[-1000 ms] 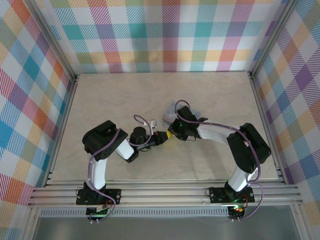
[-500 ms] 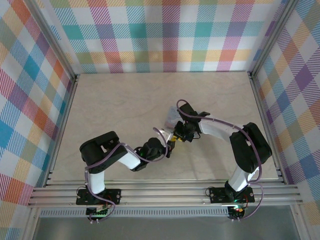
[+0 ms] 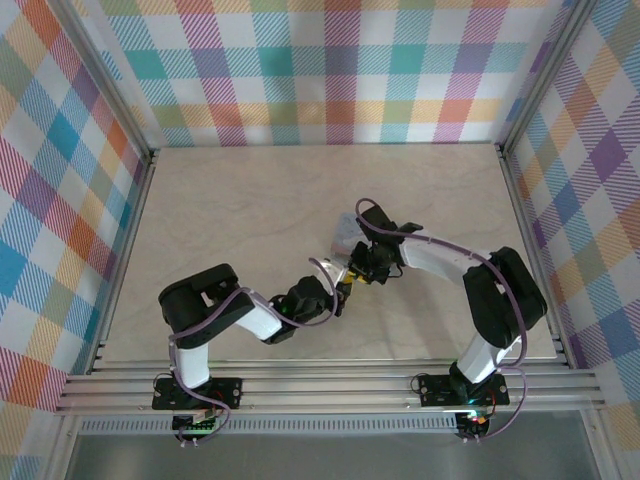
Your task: Unlock a padlock with a key
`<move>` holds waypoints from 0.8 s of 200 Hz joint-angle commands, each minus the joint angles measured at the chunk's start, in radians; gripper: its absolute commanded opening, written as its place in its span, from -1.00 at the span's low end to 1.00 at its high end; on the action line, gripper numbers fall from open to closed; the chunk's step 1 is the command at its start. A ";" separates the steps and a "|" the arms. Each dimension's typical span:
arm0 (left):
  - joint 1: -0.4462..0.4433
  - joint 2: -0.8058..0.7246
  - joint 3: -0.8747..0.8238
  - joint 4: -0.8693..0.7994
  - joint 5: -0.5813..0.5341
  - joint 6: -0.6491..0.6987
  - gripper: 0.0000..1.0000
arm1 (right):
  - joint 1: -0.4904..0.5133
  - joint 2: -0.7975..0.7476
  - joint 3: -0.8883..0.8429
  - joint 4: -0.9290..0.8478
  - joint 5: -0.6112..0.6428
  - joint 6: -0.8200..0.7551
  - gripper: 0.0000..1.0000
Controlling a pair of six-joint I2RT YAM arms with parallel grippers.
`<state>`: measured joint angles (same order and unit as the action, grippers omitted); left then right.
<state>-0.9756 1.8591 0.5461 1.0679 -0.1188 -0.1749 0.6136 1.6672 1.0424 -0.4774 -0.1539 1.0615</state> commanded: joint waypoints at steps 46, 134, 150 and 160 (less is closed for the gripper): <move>0.164 0.131 -0.013 0.270 0.387 -0.463 -0.58 | 0.020 -0.045 -0.035 0.043 -0.106 0.037 -1.00; 0.274 0.141 -0.084 0.279 0.426 -0.794 -0.36 | 0.018 -0.057 -0.042 0.077 -0.051 0.077 -1.00; 0.276 0.135 -0.084 0.279 0.424 -0.809 -0.35 | 0.019 -0.055 -0.042 0.080 -0.044 0.080 -1.00; 0.279 0.132 -0.085 0.280 0.423 -0.820 -0.34 | 0.018 -0.054 -0.044 0.082 -0.041 0.082 -1.00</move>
<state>-0.7303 1.9823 0.4808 1.3552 0.3439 -0.9283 0.6243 1.6455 1.0092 -0.3717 -0.1730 1.1225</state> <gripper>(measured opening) 0.326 0.206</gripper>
